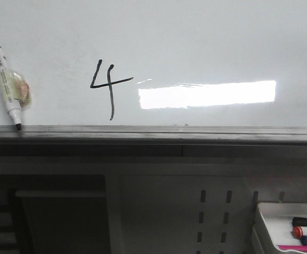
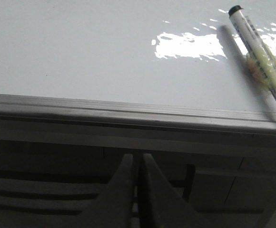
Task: Write number 4 on whiteboard
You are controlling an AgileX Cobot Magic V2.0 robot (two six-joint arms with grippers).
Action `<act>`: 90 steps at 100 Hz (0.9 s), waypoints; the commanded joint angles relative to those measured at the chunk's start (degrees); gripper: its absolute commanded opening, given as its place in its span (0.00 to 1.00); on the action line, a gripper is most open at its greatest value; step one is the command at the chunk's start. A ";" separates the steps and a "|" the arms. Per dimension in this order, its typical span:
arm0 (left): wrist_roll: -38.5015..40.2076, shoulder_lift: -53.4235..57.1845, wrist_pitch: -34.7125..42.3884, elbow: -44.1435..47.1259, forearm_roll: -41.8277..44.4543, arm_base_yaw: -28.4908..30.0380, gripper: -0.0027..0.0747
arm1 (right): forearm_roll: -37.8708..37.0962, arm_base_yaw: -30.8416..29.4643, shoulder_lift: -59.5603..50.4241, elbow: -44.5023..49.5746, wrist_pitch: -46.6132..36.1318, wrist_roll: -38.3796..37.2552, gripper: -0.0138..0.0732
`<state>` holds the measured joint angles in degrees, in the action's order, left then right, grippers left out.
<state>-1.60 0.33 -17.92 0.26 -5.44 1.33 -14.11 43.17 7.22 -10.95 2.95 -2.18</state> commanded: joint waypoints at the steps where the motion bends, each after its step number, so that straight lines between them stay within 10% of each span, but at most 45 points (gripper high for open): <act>1: 1.60 1.45 2.43 1.92 2.04 0.07 0.01 | -0.58 -0.37 0.44 -1.42 -4.39 0.11 0.08; 90: 2.04 1.45 1.27 1.92 4.40 0.07 0.01 | -0.58 -0.37 0.44 -1.42 -4.39 0.11 0.08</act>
<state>0.00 0.33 -19.44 0.26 -1.25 1.33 -14.11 43.17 7.22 -10.95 2.95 -2.18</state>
